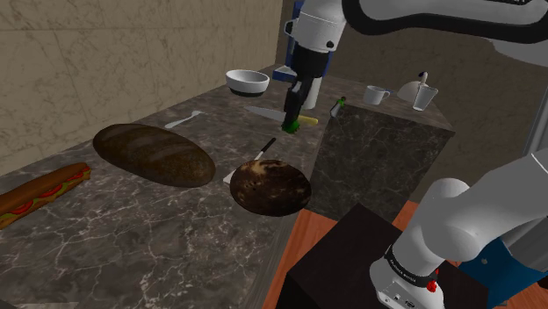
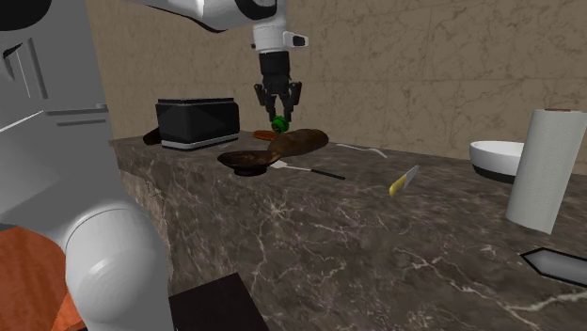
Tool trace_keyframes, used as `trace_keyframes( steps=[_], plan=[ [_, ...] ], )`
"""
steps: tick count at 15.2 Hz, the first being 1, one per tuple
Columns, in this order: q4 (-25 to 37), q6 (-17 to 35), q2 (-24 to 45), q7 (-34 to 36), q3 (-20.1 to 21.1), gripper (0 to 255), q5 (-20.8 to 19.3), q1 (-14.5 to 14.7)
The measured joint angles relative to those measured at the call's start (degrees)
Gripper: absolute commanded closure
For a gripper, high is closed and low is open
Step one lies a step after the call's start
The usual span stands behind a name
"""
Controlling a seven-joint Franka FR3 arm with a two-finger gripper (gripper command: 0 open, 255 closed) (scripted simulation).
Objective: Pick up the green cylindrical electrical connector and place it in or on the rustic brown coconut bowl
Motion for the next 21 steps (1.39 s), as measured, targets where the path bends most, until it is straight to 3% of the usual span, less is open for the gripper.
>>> trace_keyframes(
  steps=[9, 21],
  plan=[
    [3.21, -1.71, 0.69, 11.84, 9.02, 255, 2.37, 3.22],
    [-6.46, 6.7, -0.64, 12.11, 10.12, 255, 3.39, 3.92]
  ],
)
